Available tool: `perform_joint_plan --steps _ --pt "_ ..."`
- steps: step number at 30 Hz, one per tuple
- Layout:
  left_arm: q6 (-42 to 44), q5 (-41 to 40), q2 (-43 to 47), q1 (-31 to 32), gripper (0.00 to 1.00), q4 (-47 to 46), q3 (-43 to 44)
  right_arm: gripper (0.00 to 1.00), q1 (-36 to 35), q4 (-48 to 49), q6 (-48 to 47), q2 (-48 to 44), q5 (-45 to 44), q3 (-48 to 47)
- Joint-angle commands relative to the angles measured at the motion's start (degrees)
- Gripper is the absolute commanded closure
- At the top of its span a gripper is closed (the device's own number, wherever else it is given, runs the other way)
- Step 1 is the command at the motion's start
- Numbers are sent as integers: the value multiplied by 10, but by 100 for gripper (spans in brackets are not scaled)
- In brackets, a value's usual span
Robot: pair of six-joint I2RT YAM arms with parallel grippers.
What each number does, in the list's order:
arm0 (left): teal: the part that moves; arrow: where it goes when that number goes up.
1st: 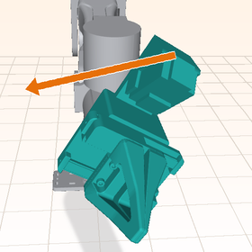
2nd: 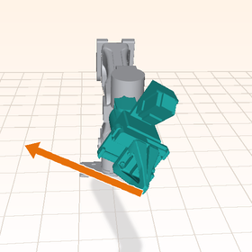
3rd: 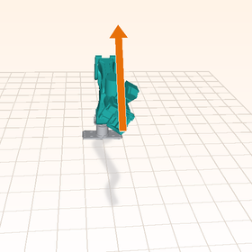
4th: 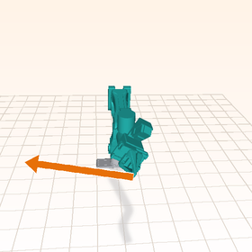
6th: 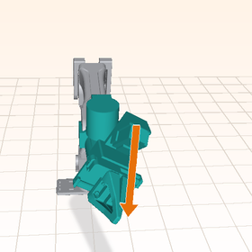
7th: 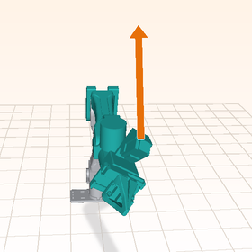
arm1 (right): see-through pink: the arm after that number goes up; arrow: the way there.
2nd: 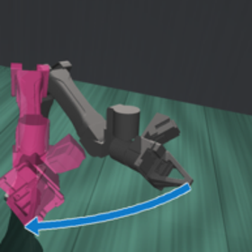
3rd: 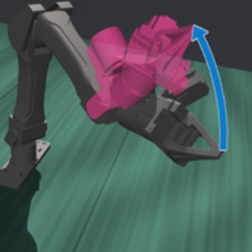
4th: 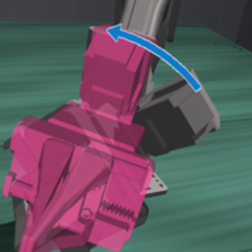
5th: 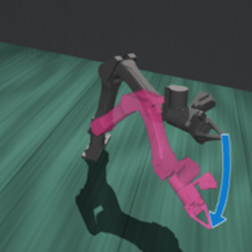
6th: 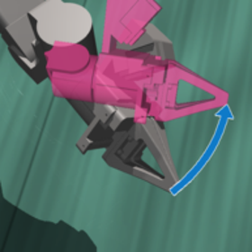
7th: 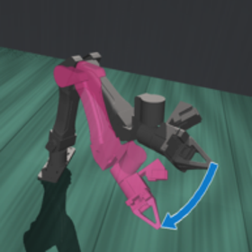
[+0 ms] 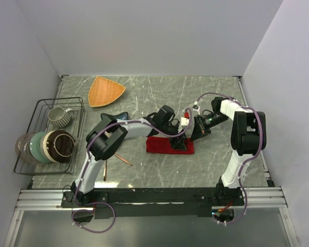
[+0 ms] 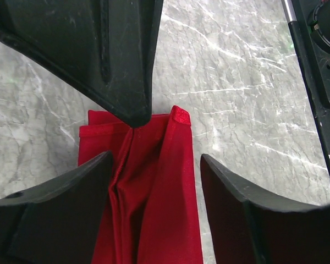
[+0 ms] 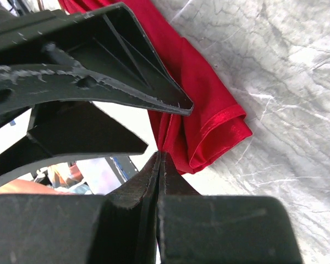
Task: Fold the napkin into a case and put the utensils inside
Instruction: Insert the top corner of the smaller rectangle folded napkin into the folded napkin.
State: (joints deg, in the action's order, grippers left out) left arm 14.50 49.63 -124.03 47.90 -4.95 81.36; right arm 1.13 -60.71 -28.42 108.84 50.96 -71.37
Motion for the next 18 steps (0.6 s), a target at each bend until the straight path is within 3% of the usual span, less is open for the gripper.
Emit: perform_joint_plan --steps 1,9,11,12,15,18 --pt "23 1 7 4 32 -13 13 100 0 -19 -17 -19 20 -12" --pt "-1 -17 41 9 67 -43 -18 100 1 -20 -17 -18 31 -15" --pt "-3 -23 47 10 74 -44 -26 95 2 -22 -11 -14 32 -20" --pt "-2 -25 52 11 75 -45 -31 86 4 -23 -1 -13 33 -23" --pt "-2 -45 68 14 77 -58 -52 73 15 -10 38 -9 36 -28" --pt "7 -78 84 25 76 -73 -76 70 22 24 92 -12 25 -22"
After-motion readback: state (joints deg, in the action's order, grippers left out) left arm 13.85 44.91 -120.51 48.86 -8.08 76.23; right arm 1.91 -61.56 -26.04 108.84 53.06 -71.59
